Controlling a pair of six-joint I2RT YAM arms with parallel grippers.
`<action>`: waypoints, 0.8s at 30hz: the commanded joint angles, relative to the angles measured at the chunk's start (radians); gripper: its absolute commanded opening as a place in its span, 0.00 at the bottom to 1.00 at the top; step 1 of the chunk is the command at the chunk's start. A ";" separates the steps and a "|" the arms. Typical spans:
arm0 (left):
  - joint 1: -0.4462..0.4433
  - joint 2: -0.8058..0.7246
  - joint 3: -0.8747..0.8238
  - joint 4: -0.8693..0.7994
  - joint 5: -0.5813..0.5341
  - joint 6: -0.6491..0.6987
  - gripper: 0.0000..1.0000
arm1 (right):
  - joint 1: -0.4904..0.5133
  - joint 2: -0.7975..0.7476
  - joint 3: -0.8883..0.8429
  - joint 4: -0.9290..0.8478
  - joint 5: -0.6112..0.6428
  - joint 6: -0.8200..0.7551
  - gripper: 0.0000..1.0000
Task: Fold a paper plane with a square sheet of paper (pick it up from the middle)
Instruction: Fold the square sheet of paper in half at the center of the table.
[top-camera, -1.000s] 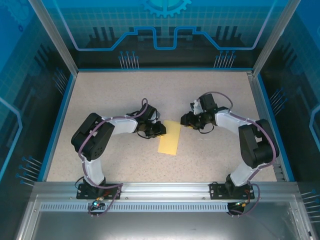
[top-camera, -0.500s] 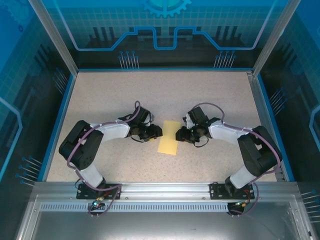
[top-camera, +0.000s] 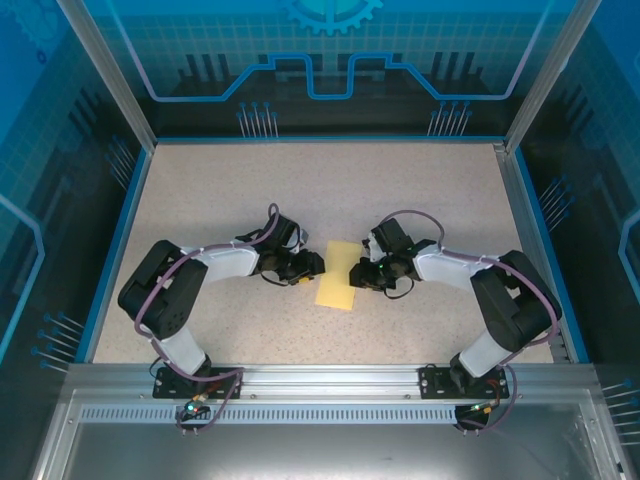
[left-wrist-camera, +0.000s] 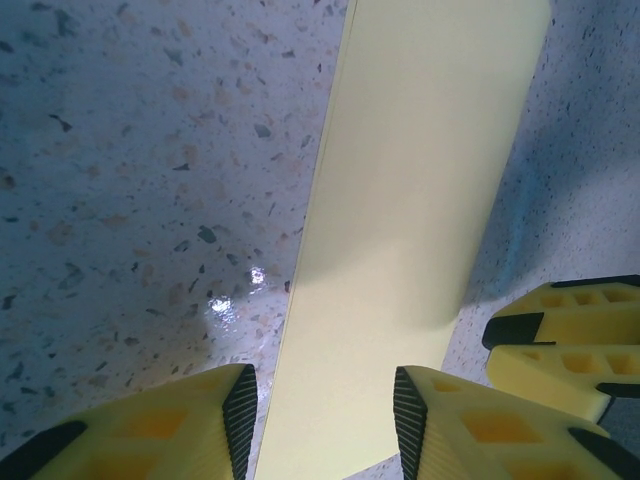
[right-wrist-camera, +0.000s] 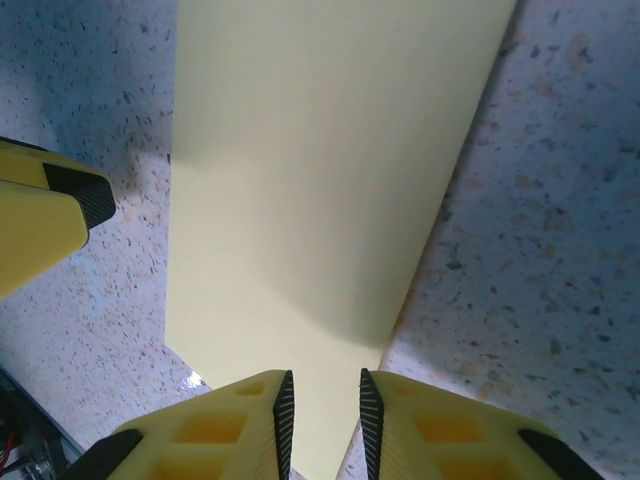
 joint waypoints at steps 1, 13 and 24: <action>0.007 0.028 0.002 -0.002 0.039 -0.006 0.43 | 0.012 0.020 0.008 0.020 -0.018 0.011 0.27; 0.004 0.064 0.029 -0.003 0.060 0.003 0.43 | 0.010 0.093 0.005 0.039 -0.012 0.004 0.26; -0.011 0.084 0.053 -0.006 0.077 0.005 0.43 | 0.006 0.039 0.004 0.030 -0.022 0.008 0.26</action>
